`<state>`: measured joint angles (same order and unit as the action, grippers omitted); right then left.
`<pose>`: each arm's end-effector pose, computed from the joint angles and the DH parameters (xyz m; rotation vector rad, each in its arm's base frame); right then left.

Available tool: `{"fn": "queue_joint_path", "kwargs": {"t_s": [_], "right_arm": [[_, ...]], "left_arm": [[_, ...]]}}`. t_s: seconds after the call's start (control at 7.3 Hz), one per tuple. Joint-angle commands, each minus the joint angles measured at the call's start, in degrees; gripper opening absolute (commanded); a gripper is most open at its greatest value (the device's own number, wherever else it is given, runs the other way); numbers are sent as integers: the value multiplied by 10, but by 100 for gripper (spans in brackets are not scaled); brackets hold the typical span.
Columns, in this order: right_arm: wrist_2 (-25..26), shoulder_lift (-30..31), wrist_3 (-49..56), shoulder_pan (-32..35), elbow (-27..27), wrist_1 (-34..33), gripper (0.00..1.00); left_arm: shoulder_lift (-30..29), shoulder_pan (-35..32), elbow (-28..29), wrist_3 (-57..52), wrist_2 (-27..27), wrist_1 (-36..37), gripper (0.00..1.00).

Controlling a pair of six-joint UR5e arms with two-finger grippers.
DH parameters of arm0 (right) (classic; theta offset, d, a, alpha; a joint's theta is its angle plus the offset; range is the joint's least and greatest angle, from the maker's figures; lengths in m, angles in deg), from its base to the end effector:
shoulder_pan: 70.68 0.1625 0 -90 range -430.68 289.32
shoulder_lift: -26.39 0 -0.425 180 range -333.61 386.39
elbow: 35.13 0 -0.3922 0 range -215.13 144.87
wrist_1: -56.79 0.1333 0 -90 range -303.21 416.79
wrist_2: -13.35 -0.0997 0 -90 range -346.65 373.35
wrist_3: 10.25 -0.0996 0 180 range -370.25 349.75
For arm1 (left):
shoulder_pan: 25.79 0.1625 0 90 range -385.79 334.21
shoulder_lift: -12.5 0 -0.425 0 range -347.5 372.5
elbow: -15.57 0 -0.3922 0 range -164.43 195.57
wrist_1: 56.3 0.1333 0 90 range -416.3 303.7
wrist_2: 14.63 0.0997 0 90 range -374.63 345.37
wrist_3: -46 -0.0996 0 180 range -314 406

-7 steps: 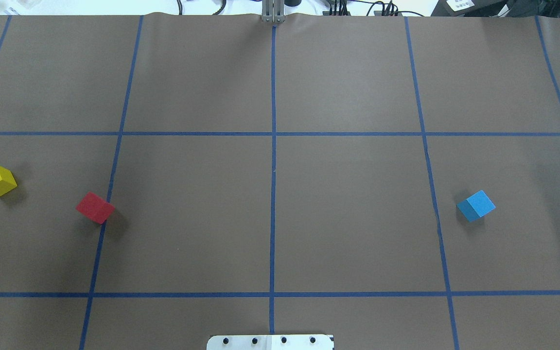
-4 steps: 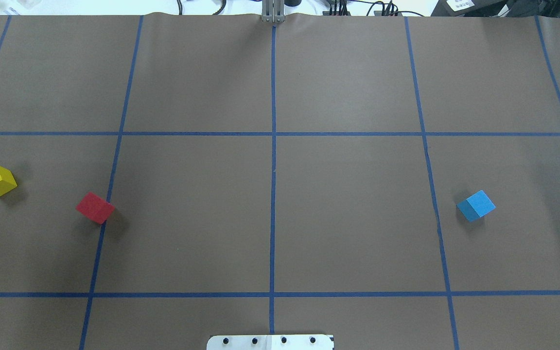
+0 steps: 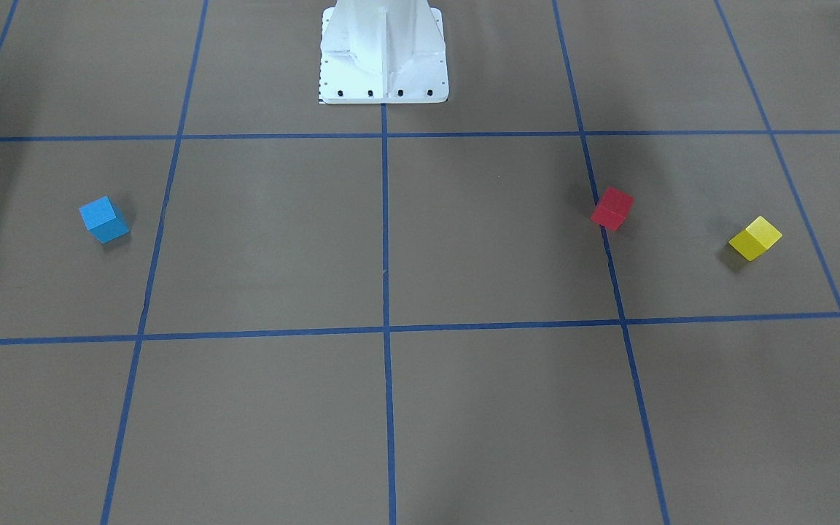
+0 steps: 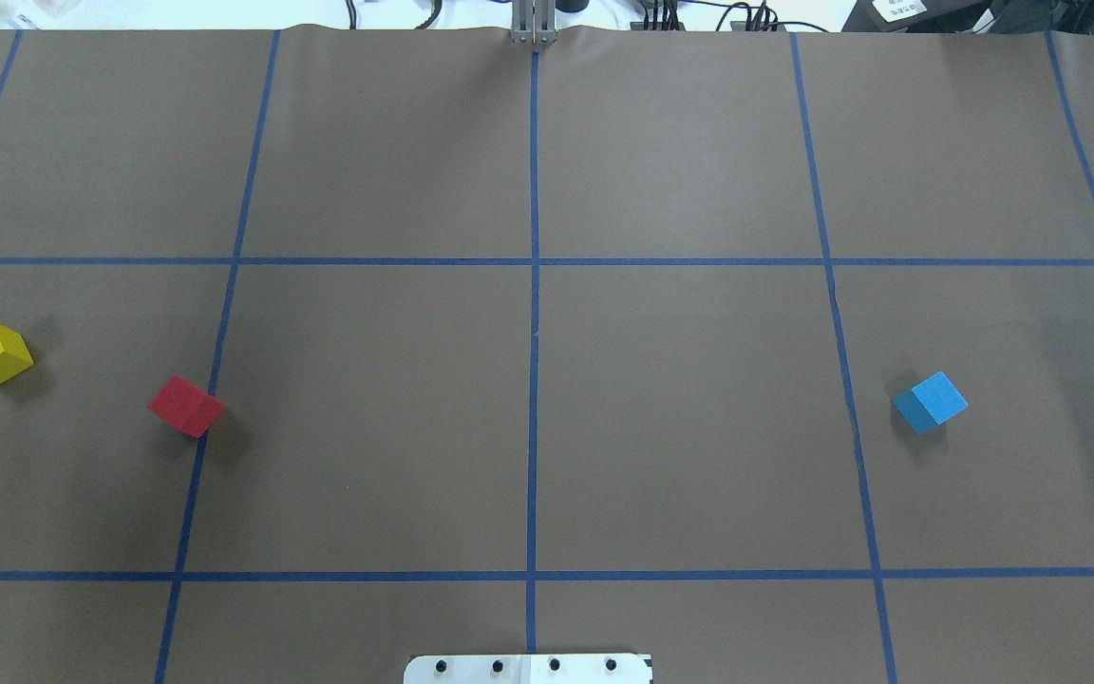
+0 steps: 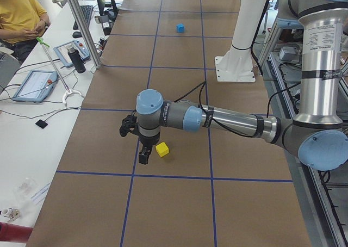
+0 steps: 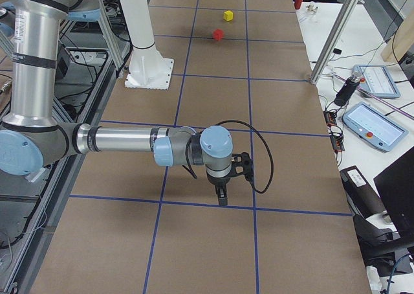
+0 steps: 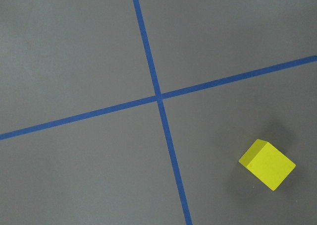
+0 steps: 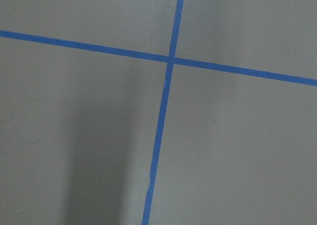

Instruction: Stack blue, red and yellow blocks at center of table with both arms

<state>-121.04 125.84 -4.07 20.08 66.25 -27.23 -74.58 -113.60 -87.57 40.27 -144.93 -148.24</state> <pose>0.0693 -0.4299 0.6253 0.1778 -0.7647 -0.1432 -0.0506 -0.4801 0.5706 0.2253 0.6952 0.2067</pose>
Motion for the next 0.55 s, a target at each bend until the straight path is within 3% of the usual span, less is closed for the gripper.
{"fn": "queue_joint_path", "kwargs": {"t_s": [0.0,0.27,0.41], "right_arm": [[-16,-2,-2,-1,2,55,100],[-85,-2,-14,-1,0,63,100],[-92,2,-27,-22,12,130,100]], "left_arm": [[-7,0,9,2,5,-85,100],[-33,0,29,4,25,-153,100],[-64,2,37,5,24,-144,100]]}}
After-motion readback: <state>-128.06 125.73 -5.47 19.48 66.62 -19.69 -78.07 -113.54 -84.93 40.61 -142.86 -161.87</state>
